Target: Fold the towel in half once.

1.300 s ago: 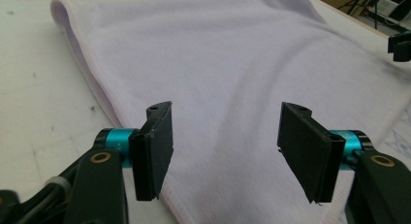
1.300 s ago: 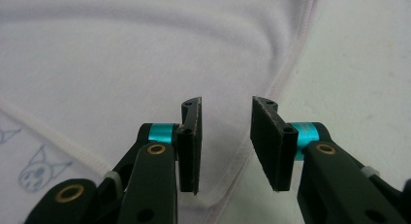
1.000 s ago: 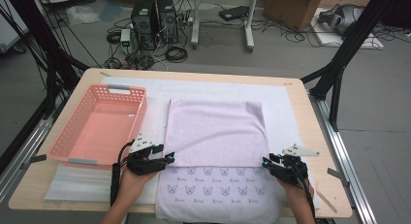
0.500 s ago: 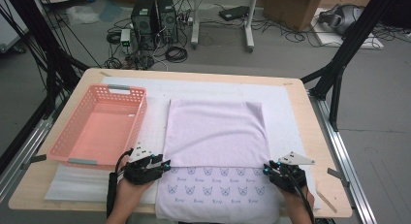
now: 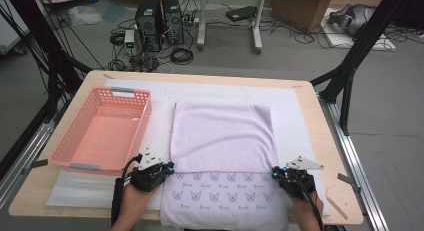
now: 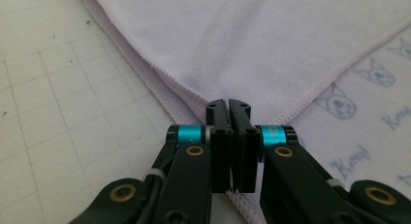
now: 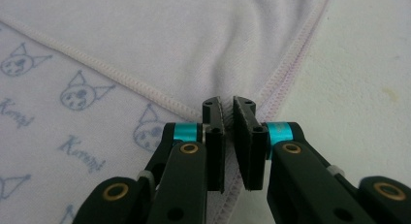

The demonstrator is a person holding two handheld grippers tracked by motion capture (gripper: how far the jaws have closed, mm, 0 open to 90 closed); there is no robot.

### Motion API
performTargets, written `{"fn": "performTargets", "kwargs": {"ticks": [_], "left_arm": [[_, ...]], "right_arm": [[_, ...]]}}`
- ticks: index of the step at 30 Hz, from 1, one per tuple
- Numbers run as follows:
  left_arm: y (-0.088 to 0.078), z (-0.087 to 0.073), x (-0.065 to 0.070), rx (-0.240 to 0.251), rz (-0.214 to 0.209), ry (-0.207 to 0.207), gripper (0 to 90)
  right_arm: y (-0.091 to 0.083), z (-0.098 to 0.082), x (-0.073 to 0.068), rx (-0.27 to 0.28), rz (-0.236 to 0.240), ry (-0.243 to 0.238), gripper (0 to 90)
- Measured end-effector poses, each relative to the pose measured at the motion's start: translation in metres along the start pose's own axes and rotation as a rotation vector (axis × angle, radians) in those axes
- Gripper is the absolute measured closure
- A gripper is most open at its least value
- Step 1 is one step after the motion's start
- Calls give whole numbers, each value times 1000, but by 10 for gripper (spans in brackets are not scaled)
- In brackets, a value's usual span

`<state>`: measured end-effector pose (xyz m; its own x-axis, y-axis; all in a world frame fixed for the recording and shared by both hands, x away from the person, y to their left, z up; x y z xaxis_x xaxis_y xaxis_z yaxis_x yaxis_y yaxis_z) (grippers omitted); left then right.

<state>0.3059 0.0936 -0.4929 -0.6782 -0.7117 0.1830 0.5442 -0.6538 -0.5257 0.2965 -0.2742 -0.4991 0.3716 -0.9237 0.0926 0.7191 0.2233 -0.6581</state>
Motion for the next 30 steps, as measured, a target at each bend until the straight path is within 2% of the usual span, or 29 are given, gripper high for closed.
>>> {"fn": "performTargets", "kwargs": {"ticks": [8, 15, 24, 30], "left_arm": [[-15, 6, 1, 61, -31, -44, 874], [-32, 6, 13, 101, -61, -60, 876], [-54, -6, 35, 106, -95, -49, 876], [-62, -18, 45, 93, -106, -39, 876]], "right_arm": [[-6, 0, 1, 12, 18, 16, 841], [-27, 2, -4, 44, 34, 24, 842], [-55, -16, -14, 42, 59, 10, 842], [-65, -29, -20, 20, 73, -11, 841]]}}
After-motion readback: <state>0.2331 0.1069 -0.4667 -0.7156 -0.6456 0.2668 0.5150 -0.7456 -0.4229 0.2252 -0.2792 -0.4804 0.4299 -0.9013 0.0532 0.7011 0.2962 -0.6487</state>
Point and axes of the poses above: each handheld gripper's, and its own axes: y roughly forward along the jaws, z roughly out of its top, x roughly to its right, the point moved 8 cm from there along y, roughly forward along the jaws, and after that the axes turned 8 degrees about -z, right-handed, at the moved point
